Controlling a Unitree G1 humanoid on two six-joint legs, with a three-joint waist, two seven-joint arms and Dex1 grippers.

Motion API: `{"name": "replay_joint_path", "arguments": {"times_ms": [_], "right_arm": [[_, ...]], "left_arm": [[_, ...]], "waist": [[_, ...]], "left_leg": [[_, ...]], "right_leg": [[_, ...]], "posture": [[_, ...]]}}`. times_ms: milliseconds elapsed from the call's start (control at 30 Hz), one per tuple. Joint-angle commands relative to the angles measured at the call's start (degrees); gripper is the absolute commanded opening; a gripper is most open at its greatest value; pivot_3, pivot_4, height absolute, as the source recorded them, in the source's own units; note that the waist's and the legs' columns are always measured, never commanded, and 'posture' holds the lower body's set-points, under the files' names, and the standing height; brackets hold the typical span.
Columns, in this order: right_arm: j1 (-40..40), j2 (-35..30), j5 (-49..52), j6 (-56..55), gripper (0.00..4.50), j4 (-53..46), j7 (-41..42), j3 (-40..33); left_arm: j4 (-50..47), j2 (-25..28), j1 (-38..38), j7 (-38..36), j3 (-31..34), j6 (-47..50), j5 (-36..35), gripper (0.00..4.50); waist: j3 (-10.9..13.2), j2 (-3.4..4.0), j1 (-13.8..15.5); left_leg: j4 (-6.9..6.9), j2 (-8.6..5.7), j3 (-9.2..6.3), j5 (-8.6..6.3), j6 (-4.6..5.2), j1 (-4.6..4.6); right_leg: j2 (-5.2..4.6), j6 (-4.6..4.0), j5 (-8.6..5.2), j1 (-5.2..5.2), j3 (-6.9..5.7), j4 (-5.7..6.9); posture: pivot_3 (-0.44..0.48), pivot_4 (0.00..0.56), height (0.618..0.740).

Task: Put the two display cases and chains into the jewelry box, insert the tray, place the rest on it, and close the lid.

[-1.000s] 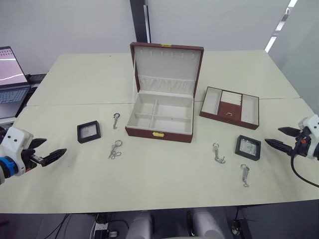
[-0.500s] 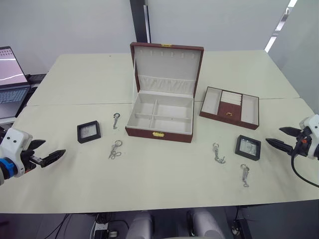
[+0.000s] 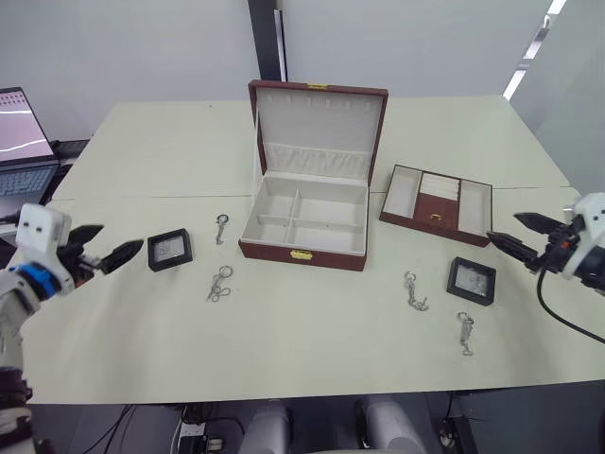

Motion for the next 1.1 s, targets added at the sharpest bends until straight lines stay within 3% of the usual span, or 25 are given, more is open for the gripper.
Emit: {"name": "replay_joint_path", "arguments": {"times_ms": [33,100,267,467,533,600,1100], "right_arm": [[-2.7,2.9,-0.4,2.8,4.29,-6.7,-6.3,2.0],[-4.4,5.4,-2.2,3.7,3.89,-7.8,-9.7,4.7],[-7.8,9.0,-8.8,5.6,2.22,-8.1,-14.6,13.3],[-10.3,13.6,-13.1,7.4,0.72,-7.7,-17.4,20.0],[-11.1,15.2,-13.5,8.6,0.28,-8.1,-17.7,21.5],[-12.0,16.8,-14.3,9.8,0.01,-8.1,-17.8,23.7],[-14.1,21.5,-14.8,11.0,0.01,-8.5,-16.4,26.4]], "left_arm": [[-0.4,-2.7,-5.5,3.5,-4.5,1.1,2.4,4.31],[0.9,-5.1,-9.0,3.7,-7.8,0.8,3.9,3.92],[6.0,-10.2,-15.9,4.6,-14.2,-1.1,8.1,2.33],[12.5,-13.7,-19.3,5.0,-19.2,-4.0,12.8,0.44],[13.3,-14.7,-19.8,4.4,-19.8,-4.4,13.0,0.00],[13.8,-15.8,-20.1,4.3,-20.3,-5.0,13.4,0.00],[-2.1,-16.2,-12.2,-3.5,-22.8,2.0,11.5,0.00]], "waist": [[0.0,0.00,0.1],[0.0,-0.01,0.1],[0.0,-0.02,0.0],[0.0,-0.02,-0.3],[0.0,-0.02,-0.4],[0.0,-0.02,-0.4],[0.0,-0.02,-0.5]], "left_leg": [[0.00,-0.01,0.00,0.00,0.00,0.00],[0.00,-0.02,0.00,0.00,0.00,0.00],[0.01,-0.01,-0.02,0.01,-0.02,-0.10],[0.02,-0.03,-0.02,0.01,-0.02,-0.13],[0.03,-0.02,-0.02,0.02,-0.02,-0.14],[0.05,-0.02,-0.06,0.02,-0.02,-0.14],[0.05,-0.02,-0.08,0.02,-0.02,-0.16]], "right_leg": [[0.00,0.00,0.00,0.00,0.00,0.00],[0.00,0.00,0.00,-0.01,0.00,0.00],[0.03,-0.01,0.01,-0.13,-0.02,0.00],[0.03,-0.01,0.01,-0.17,-0.01,0.01],[0.03,-0.01,0.01,-0.18,-0.01,0.03],[0.03,-0.01,0.01,-0.17,-0.04,0.03],[0.02,-0.01,0.01,-0.18,-0.04,0.03]], "posture": [[0.000,0.150,0.740],[0.000,0.150,0.740],[0.000,0.150,0.740],[0.000,0.150,0.740],[0.000,0.150,0.740],[0.000,0.150,0.740],[0.000,0.150,0.740]]}}
